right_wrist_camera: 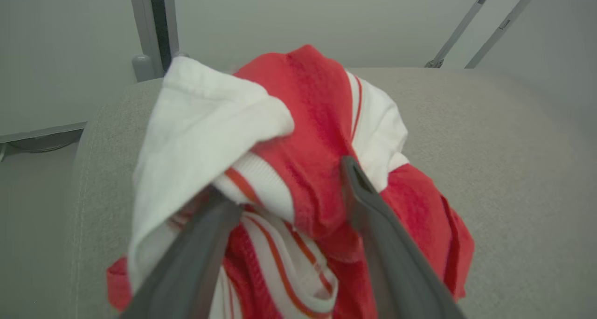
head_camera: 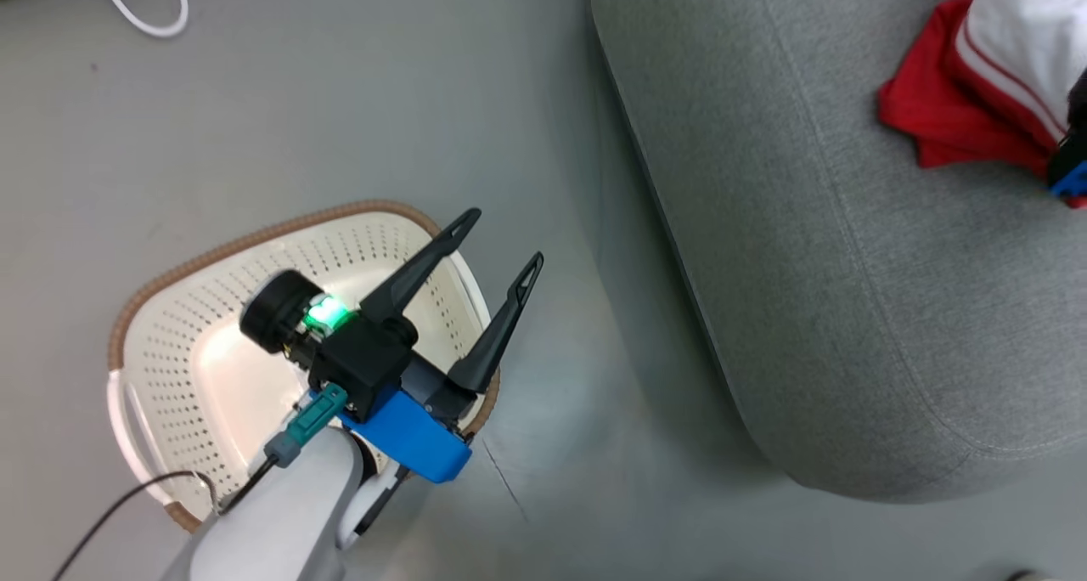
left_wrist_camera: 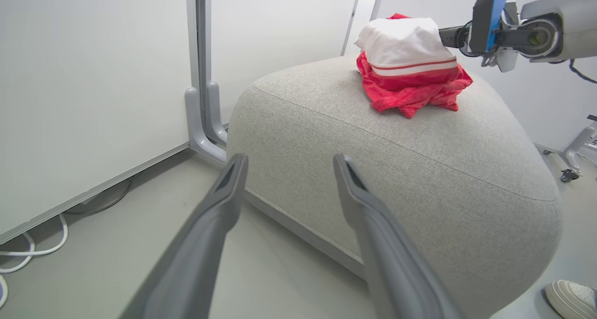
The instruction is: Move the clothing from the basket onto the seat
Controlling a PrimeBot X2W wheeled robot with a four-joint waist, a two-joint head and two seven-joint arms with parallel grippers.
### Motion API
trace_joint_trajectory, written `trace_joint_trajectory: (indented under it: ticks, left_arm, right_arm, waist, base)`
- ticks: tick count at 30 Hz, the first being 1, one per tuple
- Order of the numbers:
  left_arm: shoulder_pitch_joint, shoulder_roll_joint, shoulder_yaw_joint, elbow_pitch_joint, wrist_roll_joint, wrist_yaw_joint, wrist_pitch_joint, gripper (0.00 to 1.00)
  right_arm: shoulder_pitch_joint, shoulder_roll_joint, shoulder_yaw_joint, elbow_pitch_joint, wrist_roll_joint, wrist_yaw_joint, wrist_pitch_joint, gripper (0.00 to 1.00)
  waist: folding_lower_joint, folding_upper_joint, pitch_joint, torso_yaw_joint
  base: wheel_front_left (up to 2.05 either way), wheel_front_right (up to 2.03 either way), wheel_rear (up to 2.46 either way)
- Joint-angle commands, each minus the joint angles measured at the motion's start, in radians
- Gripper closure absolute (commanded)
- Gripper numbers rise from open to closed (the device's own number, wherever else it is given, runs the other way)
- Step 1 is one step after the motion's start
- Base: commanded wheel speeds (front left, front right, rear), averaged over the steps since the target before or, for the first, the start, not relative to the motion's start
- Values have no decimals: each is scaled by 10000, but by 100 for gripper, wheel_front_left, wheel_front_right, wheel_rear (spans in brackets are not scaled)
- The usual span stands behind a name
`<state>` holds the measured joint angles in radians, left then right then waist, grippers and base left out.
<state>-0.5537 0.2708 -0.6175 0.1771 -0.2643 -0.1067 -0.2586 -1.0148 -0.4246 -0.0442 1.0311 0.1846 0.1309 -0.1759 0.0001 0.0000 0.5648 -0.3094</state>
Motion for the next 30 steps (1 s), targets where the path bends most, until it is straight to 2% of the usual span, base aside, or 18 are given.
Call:
trace_joint_trajectory:
  ticks: [1,7,14,19,23,25,30]
  left_arm:
    - [199,-67,70,137,-74,53,-69,0]
    - [1232,-774,730,349,-305,123,-74,0]
    - [2744,-1314,1901,351,-147,125,-76,0]
    - [3736,-1632,2623,410,-60,155,-77,0]
    - [4390,-1751,3149,503,51,154,-78,0]
    - [4742,-1817,3511,550,122,150,-78,0]
    - [5013,-1940,4127,670,187,195,-77,0]
  right_arm:
    - [254,-92,135,44,-101,-5,-34,0]
    - [1123,-223,1093,-435,-69,-3,-89,0]
    - [2649,-189,1932,-1930,330,-5,-140,0]
    - [4297,-94,1778,-3444,673,-5,-28,0]
    - [5733,181,1421,-4915,478,-3,256,0]
    - [6760,539,1092,-6098,237,-3,592,0]
    - [8286,1313,596,-7993,-229,-3,1093,0]
  waist:
    - [-1,0,-622,124]
    - [-1,0,-2179,488]
    - [-1,0,-3689,1104]
    - [-1,0,-4640,1743]
    - [-1,0,-5200,2124]
    - [-1,0,-5429,2387]
    - [-1,0,-5602,2767]
  base:
    - [0,0,0]
    - [0,0,0]
    - [0,0,0]
    - [0,0,0]
    - [0,0,0]
    - [0,0,0]
    - [0,0,0]
